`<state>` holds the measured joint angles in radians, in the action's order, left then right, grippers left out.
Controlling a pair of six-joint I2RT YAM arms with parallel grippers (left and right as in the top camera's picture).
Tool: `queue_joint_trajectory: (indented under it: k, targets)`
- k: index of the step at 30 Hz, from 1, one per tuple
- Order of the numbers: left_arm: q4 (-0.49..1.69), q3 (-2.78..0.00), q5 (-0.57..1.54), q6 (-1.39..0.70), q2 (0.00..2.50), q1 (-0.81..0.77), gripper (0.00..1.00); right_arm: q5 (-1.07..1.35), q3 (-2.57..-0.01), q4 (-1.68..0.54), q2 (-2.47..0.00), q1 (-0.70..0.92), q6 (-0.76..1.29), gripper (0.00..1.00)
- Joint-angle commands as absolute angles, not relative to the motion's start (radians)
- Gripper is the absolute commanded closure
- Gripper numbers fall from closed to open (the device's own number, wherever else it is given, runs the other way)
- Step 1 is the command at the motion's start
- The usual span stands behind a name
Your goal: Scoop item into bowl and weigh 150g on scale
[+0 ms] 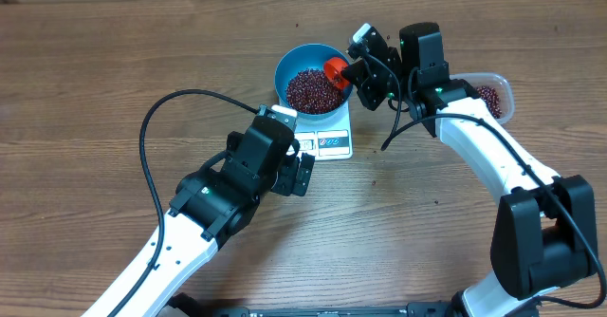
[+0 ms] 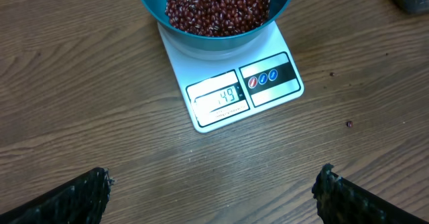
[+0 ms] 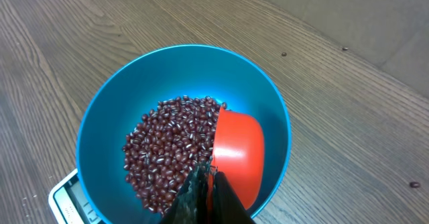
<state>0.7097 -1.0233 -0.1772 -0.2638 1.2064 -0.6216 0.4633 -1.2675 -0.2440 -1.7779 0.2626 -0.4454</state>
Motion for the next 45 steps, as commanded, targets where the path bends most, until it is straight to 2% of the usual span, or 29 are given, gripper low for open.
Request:
queue_joint_trajectory:
  k: [1, 4, 8, 11, 14, 16, 20, 23, 26, 34, 45]
  targets:
    - [0.706, -1.021, -0.191, -0.277, 1.206, -0.625, 0.00, 0.489, -1.271, -0.238, -1.781, 0.269, -0.456, 0.96]
    - [0.706, -1.021, -0.191, -0.277, 1.206, -0.625, 0.00, 0.421, -1.271, -0.252, -1.781, 0.268, -0.468, 0.96]
    - [0.706, -1.021, -0.191, -0.277, 1.206, -0.625, 0.00, 0.527, -1.271, -0.233, -1.781, 0.270, -0.456, 0.96]
    - [0.706, -1.021, -0.191, -0.277, 1.206, -0.625, 0.00, 0.449, -1.271, -0.228, -1.781, 0.271, -0.478, 0.96]
    - [0.706, -1.021, -0.191, -0.277, 1.206, -0.625, 0.01, 0.533, -1.271, -0.196, -1.781, 0.275, -0.470, 0.96]
    - [0.706, -1.021, -0.191, -0.277, 1.206, -0.625, 0.00, 0.472, -1.271, -0.196, -1.781, 0.275, -0.506, 0.96]
    - [0.706, -1.021, -0.191, -0.277, 1.206, -0.625, 0.01, 0.516, -1.271, -0.188, -1.781, 0.276, -0.467, 0.96]
    - [0.706, -1.021, -0.191, -0.277, 1.206, -0.625, 0.00, 0.444, -1.271, -0.204, -1.781, 0.277, -0.473, 0.96]
    - [0.706, -1.021, -0.191, -0.277, 1.206, -0.625, 0.00, 0.532, -1.271, -0.185, -1.781, 0.277, -0.416, 0.96]
    - [0.706, -1.021, -0.191, -0.277, 1.206, -0.625, 0.00, 0.545, -1.271, -0.195, -1.781, 0.281, -0.368, 0.96]
    - [0.706, -1.021, -0.191, -0.277, 1.206, -0.625, 0.00, 0.544, -1.271, -0.196, -1.781, 0.281, -0.367, 0.96]
